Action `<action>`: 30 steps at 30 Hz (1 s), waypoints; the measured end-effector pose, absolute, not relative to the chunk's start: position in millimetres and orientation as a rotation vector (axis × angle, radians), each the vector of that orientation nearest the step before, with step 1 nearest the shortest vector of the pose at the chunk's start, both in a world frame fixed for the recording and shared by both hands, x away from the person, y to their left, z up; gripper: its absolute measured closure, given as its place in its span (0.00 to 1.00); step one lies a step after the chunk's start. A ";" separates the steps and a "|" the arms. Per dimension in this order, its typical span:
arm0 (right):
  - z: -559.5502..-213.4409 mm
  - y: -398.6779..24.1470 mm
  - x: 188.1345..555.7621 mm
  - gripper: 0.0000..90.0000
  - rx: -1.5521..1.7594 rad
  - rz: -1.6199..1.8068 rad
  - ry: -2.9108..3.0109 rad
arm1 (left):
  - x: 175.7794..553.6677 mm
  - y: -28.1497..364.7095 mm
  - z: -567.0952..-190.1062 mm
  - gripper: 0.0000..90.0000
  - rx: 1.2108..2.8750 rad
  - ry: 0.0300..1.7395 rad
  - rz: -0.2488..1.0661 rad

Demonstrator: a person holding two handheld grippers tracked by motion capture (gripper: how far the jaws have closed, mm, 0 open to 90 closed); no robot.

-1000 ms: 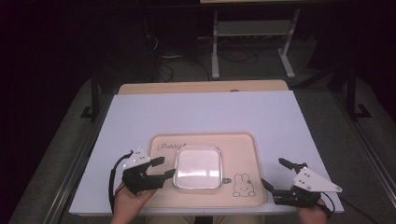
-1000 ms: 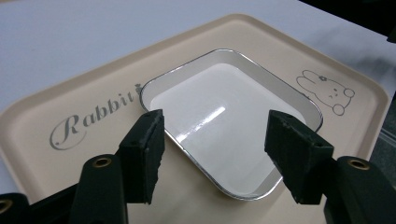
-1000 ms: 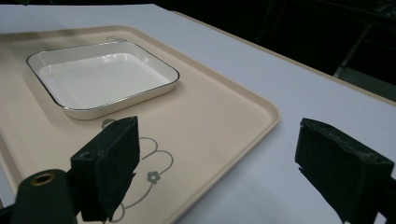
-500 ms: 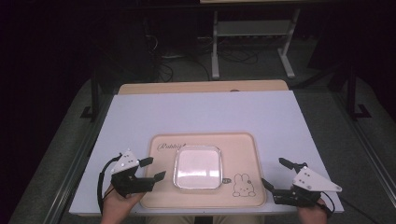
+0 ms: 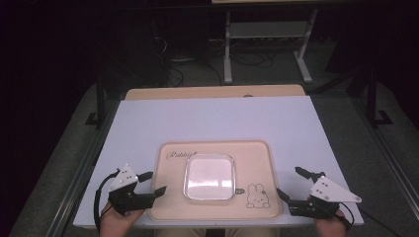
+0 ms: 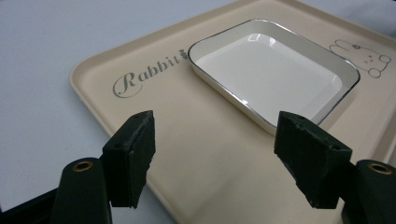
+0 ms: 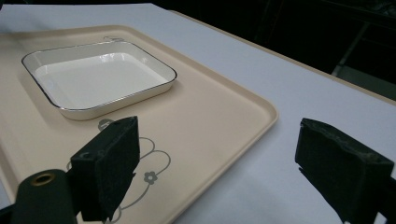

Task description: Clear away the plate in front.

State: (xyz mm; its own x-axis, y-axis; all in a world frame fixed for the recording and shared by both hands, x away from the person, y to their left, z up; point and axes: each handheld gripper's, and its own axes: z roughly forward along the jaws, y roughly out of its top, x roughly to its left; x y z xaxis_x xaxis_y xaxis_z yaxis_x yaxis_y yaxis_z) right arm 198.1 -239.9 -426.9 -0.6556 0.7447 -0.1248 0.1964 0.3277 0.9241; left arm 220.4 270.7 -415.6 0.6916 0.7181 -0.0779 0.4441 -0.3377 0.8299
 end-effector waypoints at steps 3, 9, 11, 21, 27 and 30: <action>-426.9 -239.7 197.9 0.14 0.825 1.319 2.054 | 217.6 272.2 -418.5 0.31 1.998 0.894 0.387; -427.0 -238.6 198.1 0.14 0.814 1.317 2.063 | 210.6 274.0 -421.1 0.31 2.023 0.869 0.394; -427.0 -238.1 198.3 0.14 0.807 1.315 2.067 | 209.8 274.0 -420.7 0.31 2.018 0.862 0.390; -427.3 -235.5 199.5 0.14 0.796 1.314 2.081 | 210.7 270.3 -421.0 0.31 2.029 0.828 0.401; -427.5 -234.0 199.2 0.14 0.794 1.306 2.089 | 213.3 268.2 -420.1 0.32 1.998 0.818 0.412; -427.2 -234.4 198.9 0.14 0.795 1.307 2.086 | 214.5 268.9 -421.2 0.32 2.001 0.822 0.413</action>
